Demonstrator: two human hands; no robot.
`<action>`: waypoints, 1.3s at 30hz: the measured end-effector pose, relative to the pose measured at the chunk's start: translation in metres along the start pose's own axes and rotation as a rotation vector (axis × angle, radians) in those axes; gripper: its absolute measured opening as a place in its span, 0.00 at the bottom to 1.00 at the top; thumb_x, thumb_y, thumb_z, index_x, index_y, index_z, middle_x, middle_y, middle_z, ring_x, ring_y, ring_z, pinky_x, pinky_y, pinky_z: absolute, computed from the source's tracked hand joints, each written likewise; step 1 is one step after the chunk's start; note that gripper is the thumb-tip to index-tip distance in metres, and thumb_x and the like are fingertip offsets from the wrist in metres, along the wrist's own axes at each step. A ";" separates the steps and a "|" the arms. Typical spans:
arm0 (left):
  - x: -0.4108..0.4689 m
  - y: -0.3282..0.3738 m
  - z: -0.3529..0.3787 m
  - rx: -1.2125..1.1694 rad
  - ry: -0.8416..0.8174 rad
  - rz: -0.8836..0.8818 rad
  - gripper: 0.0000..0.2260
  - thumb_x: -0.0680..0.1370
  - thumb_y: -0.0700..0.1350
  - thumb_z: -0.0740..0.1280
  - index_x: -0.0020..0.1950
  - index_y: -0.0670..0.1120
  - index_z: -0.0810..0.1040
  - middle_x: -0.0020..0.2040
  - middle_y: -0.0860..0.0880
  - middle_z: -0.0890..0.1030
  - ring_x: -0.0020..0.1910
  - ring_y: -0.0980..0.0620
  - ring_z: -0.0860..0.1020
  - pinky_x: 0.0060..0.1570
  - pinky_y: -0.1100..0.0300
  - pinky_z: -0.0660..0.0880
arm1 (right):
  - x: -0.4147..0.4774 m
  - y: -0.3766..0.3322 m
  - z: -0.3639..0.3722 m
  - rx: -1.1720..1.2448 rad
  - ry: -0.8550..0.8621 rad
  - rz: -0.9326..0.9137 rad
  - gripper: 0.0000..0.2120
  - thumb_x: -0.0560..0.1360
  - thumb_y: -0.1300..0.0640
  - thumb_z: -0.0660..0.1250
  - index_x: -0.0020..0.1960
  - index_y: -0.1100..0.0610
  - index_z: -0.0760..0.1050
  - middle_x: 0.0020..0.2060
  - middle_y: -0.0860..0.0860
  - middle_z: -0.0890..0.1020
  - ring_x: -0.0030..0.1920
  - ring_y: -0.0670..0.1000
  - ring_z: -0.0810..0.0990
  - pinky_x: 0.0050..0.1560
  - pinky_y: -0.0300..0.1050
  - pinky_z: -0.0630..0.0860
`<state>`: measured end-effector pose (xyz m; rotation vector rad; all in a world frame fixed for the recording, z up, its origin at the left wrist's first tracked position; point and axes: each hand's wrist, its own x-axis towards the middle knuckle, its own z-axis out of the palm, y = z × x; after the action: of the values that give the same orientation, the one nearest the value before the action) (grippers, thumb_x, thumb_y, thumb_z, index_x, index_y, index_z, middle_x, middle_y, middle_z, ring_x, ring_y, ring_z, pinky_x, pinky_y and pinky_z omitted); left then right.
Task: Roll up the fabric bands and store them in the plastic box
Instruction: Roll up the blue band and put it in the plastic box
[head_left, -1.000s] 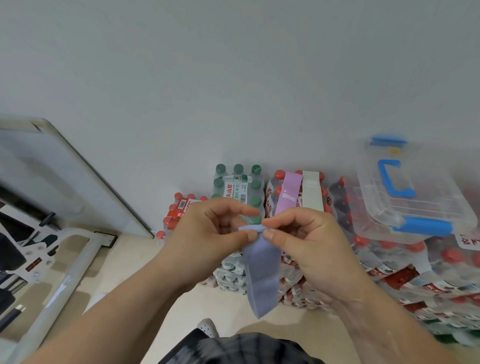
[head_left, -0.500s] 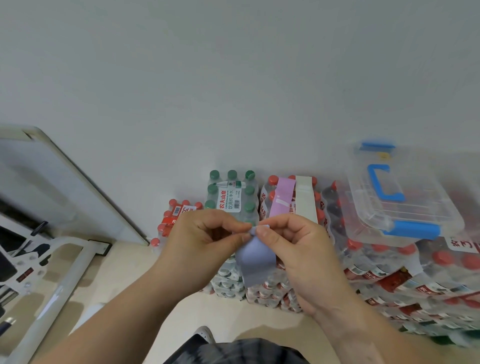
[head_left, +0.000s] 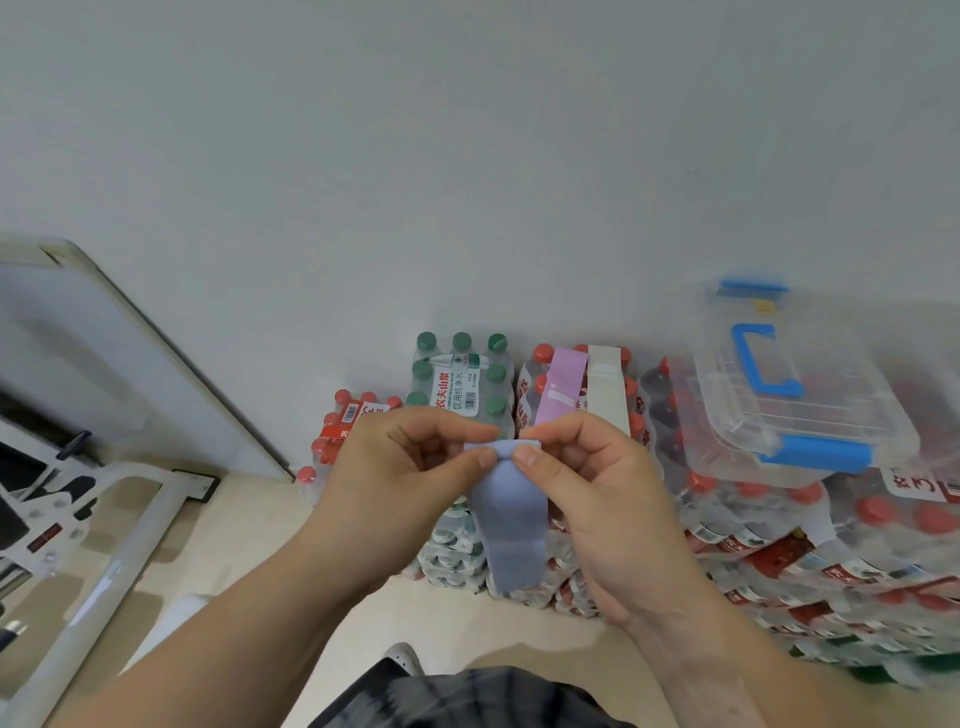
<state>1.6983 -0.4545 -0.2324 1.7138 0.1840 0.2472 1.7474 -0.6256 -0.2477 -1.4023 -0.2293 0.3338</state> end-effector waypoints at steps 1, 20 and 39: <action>-0.001 0.000 0.001 0.014 -0.003 0.023 0.07 0.70 0.51 0.75 0.46 0.59 0.88 0.42 0.50 0.87 0.43 0.49 0.86 0.43 0.62 0.80 | 0.000 0.000 -0.001 -0.003 0.002 -0.007 0.04 0.74 0.56 0.74 0.45 0.48 0.83 0.42 0.50 0.87 0.44 0.48 0.86 0.44 0.43 0.83; 0.000 0.000 0.018 -0.075 0.102 -0.015 0.07 0.71 0.42 0.76 0.47 0.53 0.89 0.43 0.41 0.87 0.48 0.34 0.83 0.51 0.35 0.81 | -0.002 -0.004 0.001 -0.057 0.184 -0.139 0.04 0.67 0.45 0.75 0.41 0.41 0.86 0.40 0.44 0.87 0.42 0.43 0.85 0.43 0.36 0.80; 0.005 0.001 0.014 -0.094 0.010 -0.043 0.08 0.71 0.46 0.76 0.48 0.55 0.88 0.40 0.41 0.86 0.39 0.47 0.84 0.42 0.53 0.83 | 0.004 0.007 0.000 0.067 0.219 -0.061 0.06 0.66 0.48 0.77 0.42 0.47 0.85 0.41 0.53 0.88 0.44 0.53 0.86 0.50 0.53 0.82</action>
<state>1.7073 -0.4669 -0.2335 1.6142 0.2135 0.2287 1.7504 -0.6230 -0.2543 -1.3507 -0.0800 0.1352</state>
